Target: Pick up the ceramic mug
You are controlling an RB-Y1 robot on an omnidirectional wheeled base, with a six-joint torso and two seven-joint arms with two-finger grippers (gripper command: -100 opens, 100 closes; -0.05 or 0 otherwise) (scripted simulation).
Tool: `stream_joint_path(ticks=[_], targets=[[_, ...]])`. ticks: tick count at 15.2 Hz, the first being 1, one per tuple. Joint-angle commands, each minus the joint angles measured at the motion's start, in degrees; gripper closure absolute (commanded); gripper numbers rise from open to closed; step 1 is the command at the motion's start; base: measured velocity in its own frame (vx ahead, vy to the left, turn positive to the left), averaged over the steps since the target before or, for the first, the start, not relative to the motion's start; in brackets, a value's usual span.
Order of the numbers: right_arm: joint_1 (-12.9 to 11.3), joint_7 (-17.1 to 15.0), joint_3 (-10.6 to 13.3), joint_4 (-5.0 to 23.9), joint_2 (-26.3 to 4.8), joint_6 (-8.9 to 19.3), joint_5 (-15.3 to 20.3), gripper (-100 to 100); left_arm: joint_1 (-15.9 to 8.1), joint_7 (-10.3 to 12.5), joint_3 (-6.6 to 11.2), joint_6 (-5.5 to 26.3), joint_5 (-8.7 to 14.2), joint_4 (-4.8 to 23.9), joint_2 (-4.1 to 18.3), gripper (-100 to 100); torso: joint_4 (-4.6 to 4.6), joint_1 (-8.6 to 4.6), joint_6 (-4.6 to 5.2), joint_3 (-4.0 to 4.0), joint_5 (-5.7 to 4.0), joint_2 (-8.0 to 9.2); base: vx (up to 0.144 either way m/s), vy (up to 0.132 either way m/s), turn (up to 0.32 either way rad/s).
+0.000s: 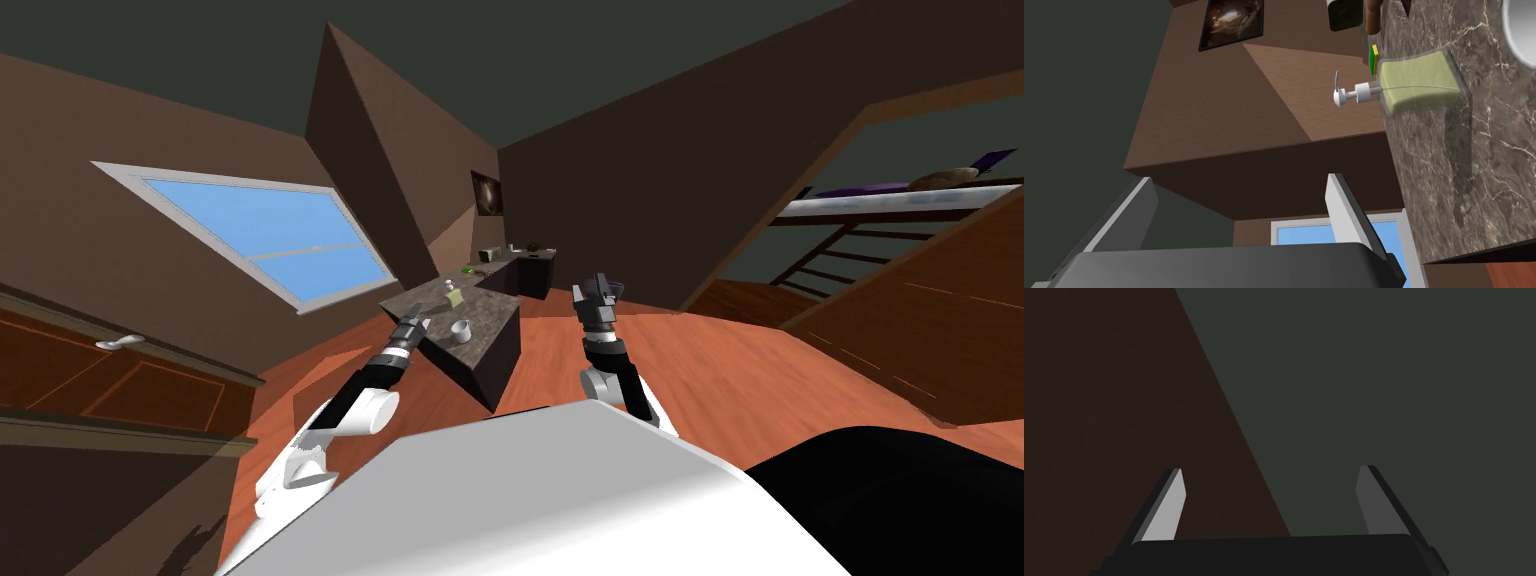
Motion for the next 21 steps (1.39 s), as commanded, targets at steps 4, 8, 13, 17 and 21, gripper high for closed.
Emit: stream_joint_path(ticks=[4, 8, 13, 17, 21], targets=[[0.0, 0.0, 0.0, 0.0, 0.0, 0.0, 0.0, 0, -1.0, 0.1, 0.18, 5.6, 2.1, 1.0, 2.1, -100, 0.00, 0.00, 0.00, 0.00, 0.00, 0.00, -0.011, 0.009, -0.080], [0.0, 0.0, 0.0, 0.0, 0.0, 0.0, 0.0, 0, -2.0, 0.3, 0.39, 9.9, 4.0, 2.0, 4.0, -100, 0.00, -0.02, 0.00, -0.01, 0.00, -0.01, -0.010, 0.004, -0.077], [0.0, 0.0, 0.0, 0.0, 0.0, 0.0, 0.0, 0, -3.9, 0.6, 0.79, 16.2, 8.0, 4.0, 7.7, -100, -0.01, -0.03, -0.02, -0.01, -0.01, -0.02, -0.007, 0.001, -0.094], [0.0, 0.0, 0.0, 0.0, 0.0, 0.0, 0.0, 0, -4.9, 0.8, 0.99, 20.7, 10.0, 5.0, 9.5, -100, -0.01, -0.03, -0.02, -0.01, -0.01, -0.02, -0.007, 0.001, -0.090], [0.0, 0.0, 0.0, 0.0, 0.0, 0.0, 0.0, 0, -5.8, 0.9, 1.19, 24.9, 11.9, 6.0, 11.2, -100, -0.01, -0.04, -0.02, -0.02, -0.01, -0.03, -0.006, -0.001, -0.075]])
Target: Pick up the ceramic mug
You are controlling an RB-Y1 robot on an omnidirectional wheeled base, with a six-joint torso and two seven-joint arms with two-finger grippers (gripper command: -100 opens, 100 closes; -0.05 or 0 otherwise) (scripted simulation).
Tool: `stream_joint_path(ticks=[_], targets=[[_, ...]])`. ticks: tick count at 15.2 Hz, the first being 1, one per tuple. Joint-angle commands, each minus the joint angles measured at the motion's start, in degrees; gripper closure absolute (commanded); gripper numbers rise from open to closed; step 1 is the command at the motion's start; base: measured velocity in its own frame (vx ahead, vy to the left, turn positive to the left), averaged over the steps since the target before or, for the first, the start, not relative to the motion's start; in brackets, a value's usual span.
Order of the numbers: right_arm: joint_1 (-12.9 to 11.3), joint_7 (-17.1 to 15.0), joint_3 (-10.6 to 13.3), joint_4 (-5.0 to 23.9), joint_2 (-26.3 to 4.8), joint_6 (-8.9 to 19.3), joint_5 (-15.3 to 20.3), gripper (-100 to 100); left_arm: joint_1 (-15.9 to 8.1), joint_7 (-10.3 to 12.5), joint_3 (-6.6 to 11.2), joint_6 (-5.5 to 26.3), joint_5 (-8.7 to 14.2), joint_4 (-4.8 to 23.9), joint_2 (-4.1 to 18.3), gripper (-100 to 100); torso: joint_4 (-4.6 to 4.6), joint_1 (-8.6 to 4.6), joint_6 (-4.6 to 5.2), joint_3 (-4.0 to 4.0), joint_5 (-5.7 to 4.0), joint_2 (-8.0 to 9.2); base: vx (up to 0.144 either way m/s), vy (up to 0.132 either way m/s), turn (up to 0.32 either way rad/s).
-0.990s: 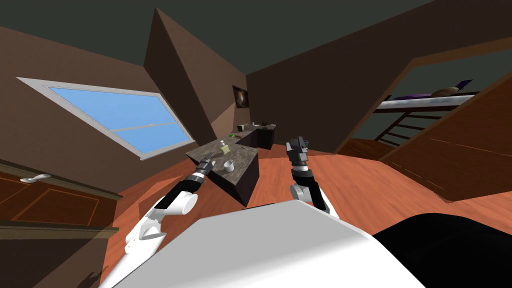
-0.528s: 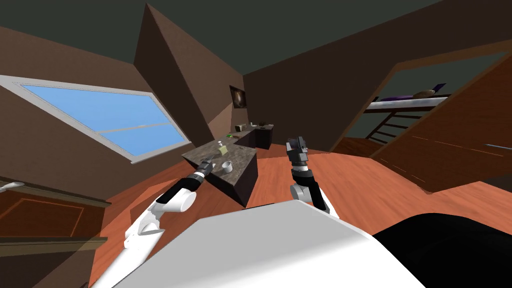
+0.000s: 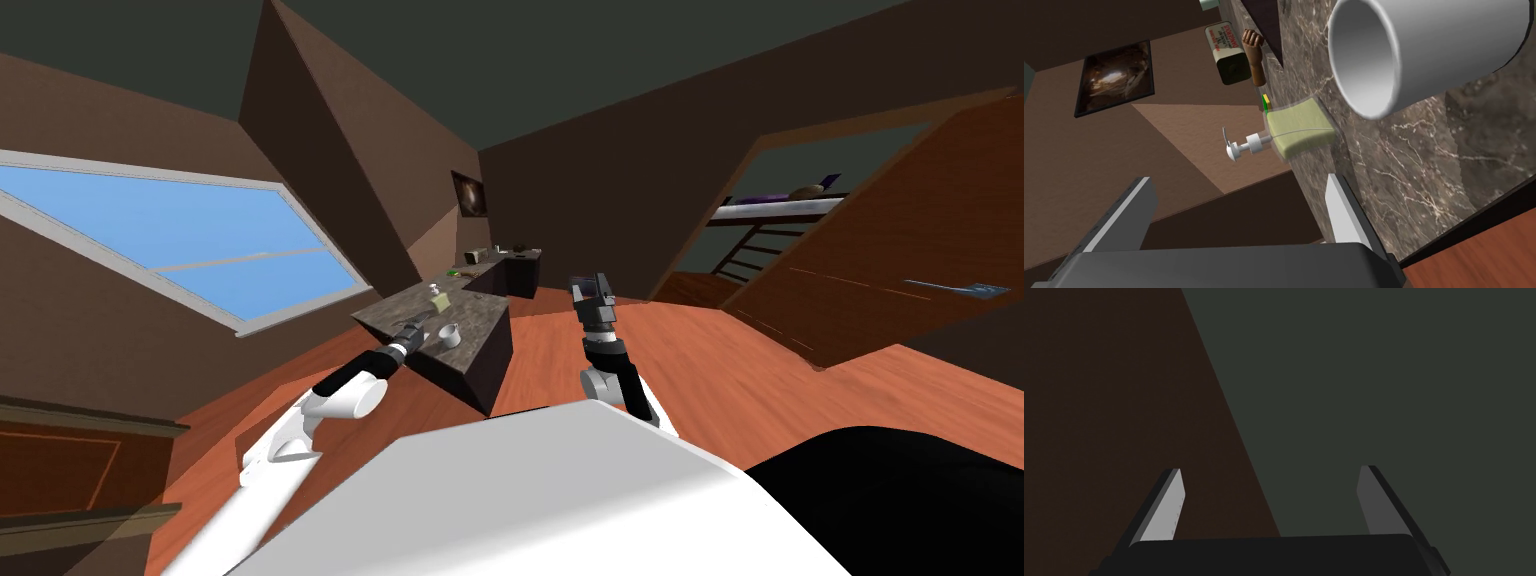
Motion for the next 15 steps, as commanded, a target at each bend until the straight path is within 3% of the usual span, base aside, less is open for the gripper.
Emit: stream_joint_path(ticks=[1, 3, 4, 7, 8, 11, 12, 15], targets=[[0.0, 0.0, 0.0, 0.0, 0.0, 0.0, 0.0, 0, -1.0, 0.1, 0.06, 2.9, 1.3, 0.9, 1.1, -100, 0.00, 0.00, 0.00, 0.00, 0.00, 0.00, -0.008, -0.004, -0.177], [0.0, 0.0, 0.0, 0.0, 0.0, 0.0, 0.0, 0, -1.0, 0.1, 0.06, 4.5, 1.3, 0.9, 1.1, -100, 0.00, 0.00, -0.03, 0.00, 0.00, 0.00, -0.004, 0.001, -0.032], [0.0, 0.0, 0.0, 0.0, 0.0, 0.0, 0.0, 0, -1.9, 0.3, 0.25, 6.2, 3.3, 1.9, 2.8, -100, 0.00, 0.01, -0.04, 0.00, 0.01, 0.00, -0.003, -0.006, -0.129], [0.0, 0.0, 0.0, 0.0, 0.0, 0.0, 0.0, 0, -1.9, 0.3, 0.25, 9.0, 3.3, 1.9, 2.8, -100, 0.00, 0.00, -0.03, 0.00, 0.00, -0.01, -0.004, -0.001, -0.074], [0.0, 0.0, 0.0, 0.0, 0.0, 0.0, 0.0, 0, -2.9, 0.5, 0.44, 10.9, 5.3, 3.0, 4.4, -100, 0.00, 0.01, -0.05, 0.00, 0.01, -0.01, -0.003, -0.006, -0.107], [0.0, 0.0, 0.0, 0.0, 0.0, 0.0, 0.0, 0, -2.9, 0.5, 0.44, 13.5, 5.3, 3.0, 4.4, -100, 0.00, 0.00, -0.03, -0.01, 0.00, -0.01, -0.002, -0.002, -0.077], [0.0, 0.0, 0.0, 0.0, 0.0, 0.0, 0.0, 0, -3.8, 0.6, 0.61, 15.4, 7.2, 4.0, 5.9, -100, 0.00, 0.00, -0.04, -0.01, 0.00, -0.01, -0.002, -0.005, -0.115], [0.0, 0.0, 0.0, 0.0, 0.0, 0.0, 0.0, 0, -3.8, 0.6, 0.61, 17.9, 7.2, 4.0, 5.9, -100, 0.00, 0.00, -0.03, -0.01, 0.00, -0.02, -0.001, -0.002, -0.076]])
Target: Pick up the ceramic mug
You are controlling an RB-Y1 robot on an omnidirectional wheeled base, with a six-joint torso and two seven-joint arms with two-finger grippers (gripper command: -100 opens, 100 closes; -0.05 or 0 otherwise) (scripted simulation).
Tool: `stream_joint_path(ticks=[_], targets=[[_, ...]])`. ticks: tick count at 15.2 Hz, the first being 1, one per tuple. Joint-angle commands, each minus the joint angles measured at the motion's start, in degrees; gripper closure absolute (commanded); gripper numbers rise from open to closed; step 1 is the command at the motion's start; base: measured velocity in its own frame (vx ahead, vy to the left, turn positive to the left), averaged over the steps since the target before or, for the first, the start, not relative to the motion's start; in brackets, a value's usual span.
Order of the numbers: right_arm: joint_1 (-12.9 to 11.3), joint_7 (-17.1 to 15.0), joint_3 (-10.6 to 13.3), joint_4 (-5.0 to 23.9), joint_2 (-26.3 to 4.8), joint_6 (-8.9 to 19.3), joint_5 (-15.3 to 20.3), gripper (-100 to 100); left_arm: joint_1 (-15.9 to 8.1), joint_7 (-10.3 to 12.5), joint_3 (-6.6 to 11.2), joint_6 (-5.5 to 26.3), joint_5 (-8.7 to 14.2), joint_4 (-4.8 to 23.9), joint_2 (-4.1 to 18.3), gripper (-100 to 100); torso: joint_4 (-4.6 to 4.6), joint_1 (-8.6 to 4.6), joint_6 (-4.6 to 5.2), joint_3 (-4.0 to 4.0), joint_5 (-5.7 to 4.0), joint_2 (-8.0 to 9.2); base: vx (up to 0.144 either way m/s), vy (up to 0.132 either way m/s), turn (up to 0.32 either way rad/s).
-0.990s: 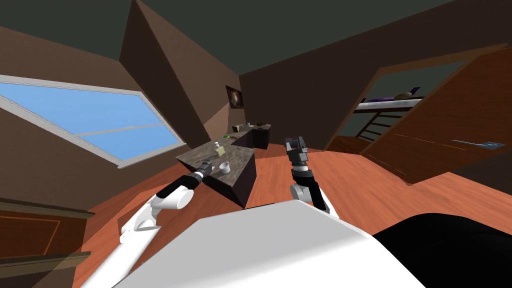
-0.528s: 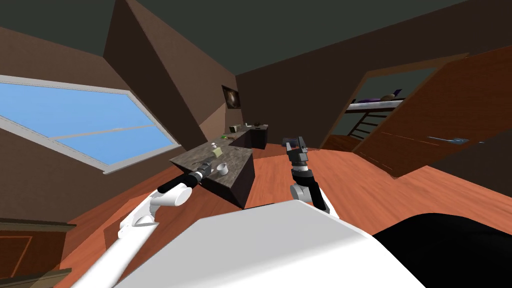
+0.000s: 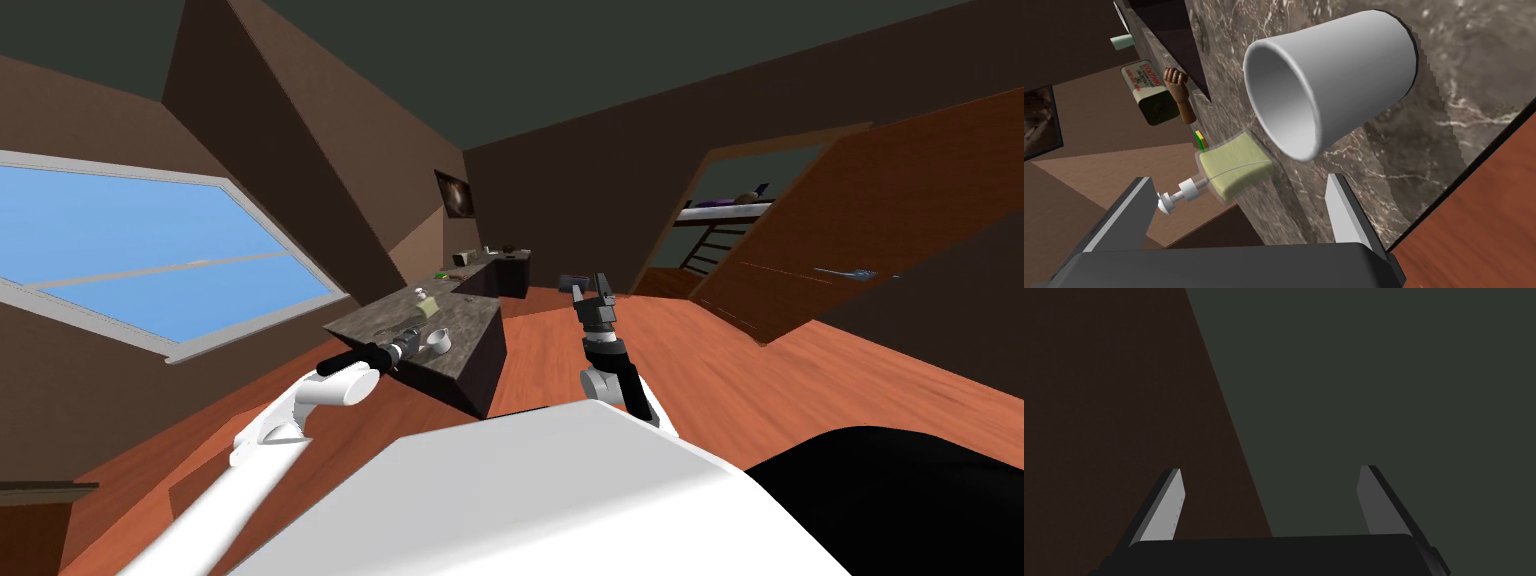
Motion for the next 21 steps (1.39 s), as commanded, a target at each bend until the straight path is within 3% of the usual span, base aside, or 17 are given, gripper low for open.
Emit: stream_joint_path(ticks=[1, 4, 5, 8, 9, 12, 13, 15, 16, 19, 20, 21], targets=[[0.0, 0.0, 0.0, 0.0, 0.0, 0.0, 0.0, 0, -1.1, 0.1, 0.08, 2.9, 2.1, 1.4, 1.6, -100, 0.00, 0.00, 0.00, 0.00, 0.00, 0.00, 0.000, -0.006, -0.134], [0.0, 0.0, 0.0, 0.0, 0.0, 0.0, 0.0, 0, -1.1, 0.1, 0.08, 5.2, 2.1, 1.4, 1.6, -100, 0.00, -0.01, 0.01, -0.01, -0.01, -0.01, 0.000, -0.001, -0.074], [0.0, 0.0, 0.0, 0.0, 0.0, 0.0, 0.0, 0, -1.9, 0.3, 0.23, 7.1, 4.0, 2.4, 3.0, -100, 0.00, 0.00, 0.00, 0.00, 0.00, -0.01, 0.001, -0.005, -0.109], [0.0, 0.0, 0.0, 0.0, 0.0, 0.0, 0.0, 0, -1.9, 0.3, 0.23, 9.5, 4.0, 2.4, 3.0, -100, 0.00, -0.01, 0.02, -0.01, 0.00, -0.02, 0.001, -0.001, -0.084], [0.0, 0.0, 0.0, 0.0, 0.0, 0.0, 0.0, 0, -2.8, 0.4, 0.37, 11.6, 5.8, 3.4, 4.3, -100, 0.00, 0.00, 0.00, -0.01, 0.00, -0.01, 0.004, -0.005, -0.115], [0.0, 0.0, 0.0, 0.0, 0.0, 0.0, 0.0, 0, -2.8, 0.4, 0.37, 13.8, 5.8, 3.4, 4.3, -100, 0.00, 0.00, 0.01, -0.01, 0.00, -0.02, 0.003, -0.001, -0.071], [0.0, 0.0, 0.0, 0.0, 0.0, 0.0, 0.0, 0, -3.6, 0.6, 0.50, 15.9, 7.6, 4.5, 5.6, -100, 0.00, 0.00, 0.00, -0.01, 0.00, -0.02, 0.005, -0.003, -0.106], [0.0, 0.0, 0.0, 0.0, 0.0, 0.0, 0.0, 0, -3.6, 0.6, 0.50, 17.9, 7.6, 4.5, 5.6, -100, -0.01, -0.01, 0.03, -0.02, -0.01, -0.03, 0.006, 0.000, -0.110], [0.0, 0.0, 0.0, 0.0, 0.0, 0.0, 0.0, 0, -4.3, 0.8, 0.61, 19.2, 9.3, 5.5, 6.8, -100, -0.01, 0.00, 0.01, -0.02, 0.00, -0.03, 0.009, -0.001, -0.160], [0.0, 0.0, 0.0, 0.0, 0.0, 0.0, 0.0, 0, -4.3, 0.8, 0.61, 21.9, 9.3, 5.5, 6.8, -100, -0.01, 0.01, 0.00, -0.03, 0.00, -0.05, 0.008, 0.003, -0.056], [0.0, 0.0, 0.0, 0.0, 0.0, 0.0, 0.0, 0, -5.1, 0.9, 0.71, 23.9, 11.0, 6.4, 8.0, -100, -0.01, 0.01, -0.01, -0.02, 0.00, -0.03, 0.008, -0.001, -0.099], [0.0, 0.0, 0.0, 0.0, 0.0, 0.0, 0.0, 0, -5.1, 0.9, 0.71, 25.0, 11.0, 6.4, 8.0, -100, -0.01, 0.00, 0.03, -0.02, -0.01, -0.04, 0.011, 0.000, -0.142]])
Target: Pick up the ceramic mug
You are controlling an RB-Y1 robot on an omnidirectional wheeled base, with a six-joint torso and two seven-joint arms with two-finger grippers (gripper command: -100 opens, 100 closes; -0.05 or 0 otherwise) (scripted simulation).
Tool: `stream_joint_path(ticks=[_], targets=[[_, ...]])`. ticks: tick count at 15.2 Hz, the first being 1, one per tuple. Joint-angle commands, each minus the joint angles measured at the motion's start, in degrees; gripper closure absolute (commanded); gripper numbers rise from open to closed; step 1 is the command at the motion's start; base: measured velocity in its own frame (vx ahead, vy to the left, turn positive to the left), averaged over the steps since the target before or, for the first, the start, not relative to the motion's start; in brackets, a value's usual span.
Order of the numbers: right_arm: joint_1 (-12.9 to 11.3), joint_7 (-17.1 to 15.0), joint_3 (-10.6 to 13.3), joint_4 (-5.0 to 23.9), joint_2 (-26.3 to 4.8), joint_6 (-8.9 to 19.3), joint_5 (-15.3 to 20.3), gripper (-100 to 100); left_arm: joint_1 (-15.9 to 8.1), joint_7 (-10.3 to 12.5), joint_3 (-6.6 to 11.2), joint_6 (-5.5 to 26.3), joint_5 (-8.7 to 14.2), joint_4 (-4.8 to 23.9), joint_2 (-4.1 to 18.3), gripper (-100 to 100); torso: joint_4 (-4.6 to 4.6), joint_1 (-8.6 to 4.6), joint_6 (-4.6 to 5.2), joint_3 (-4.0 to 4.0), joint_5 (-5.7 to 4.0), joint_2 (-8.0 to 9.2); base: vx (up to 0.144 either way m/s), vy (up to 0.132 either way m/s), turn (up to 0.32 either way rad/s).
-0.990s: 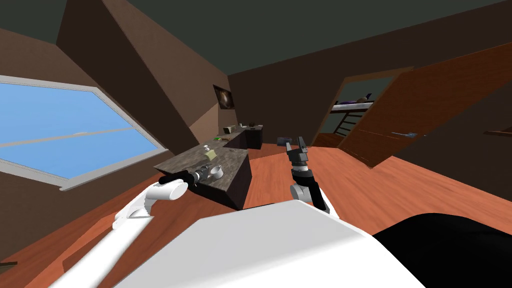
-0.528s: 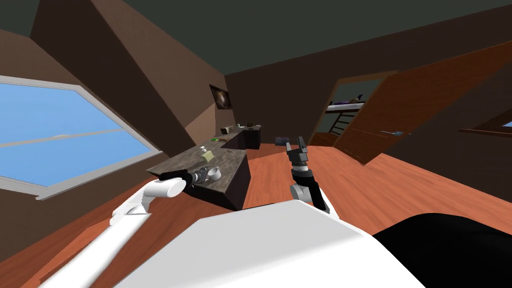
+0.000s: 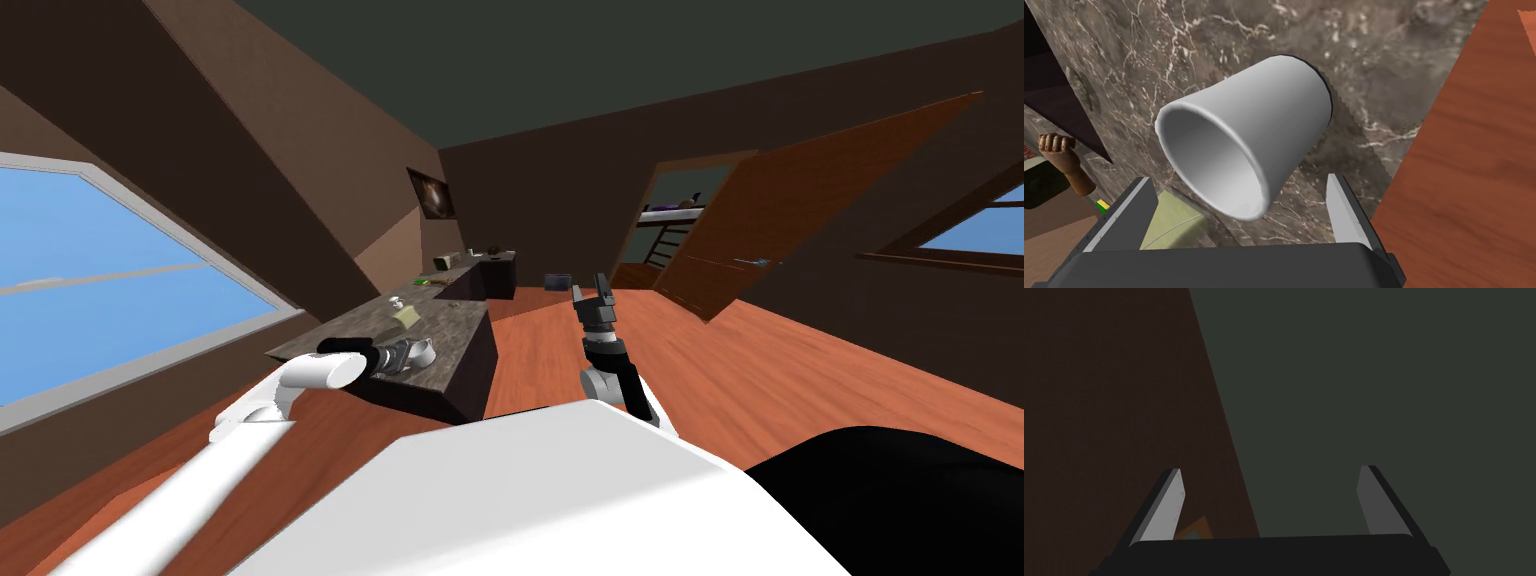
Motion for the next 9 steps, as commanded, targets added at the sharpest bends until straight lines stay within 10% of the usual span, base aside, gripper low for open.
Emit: stream_joint_path(ticks=[1, 9], targets=[[0.0, 0.0, 0.0, 0.0, 0.0, 0.0, 0.0, 0, -0.3, -0.1, -0.09, 2.4, 0.5, 0.6, 0.3, -100, 0.00, 0.00, 0.00, 0.00, 0.00, 0.00, 0.008, 0.003, -0.066], [0.0, 0.0, 0.0, 0.0, 0.0, 0.0, 0.0, 0, -2.2, 0.4, 0.12, 12.2, 5.0, 3.2, 3.3, -100, -0.01, 0.02, 0.00, -0.01, 0.01, -0.02, 0.013, 0.006, -0.100]])
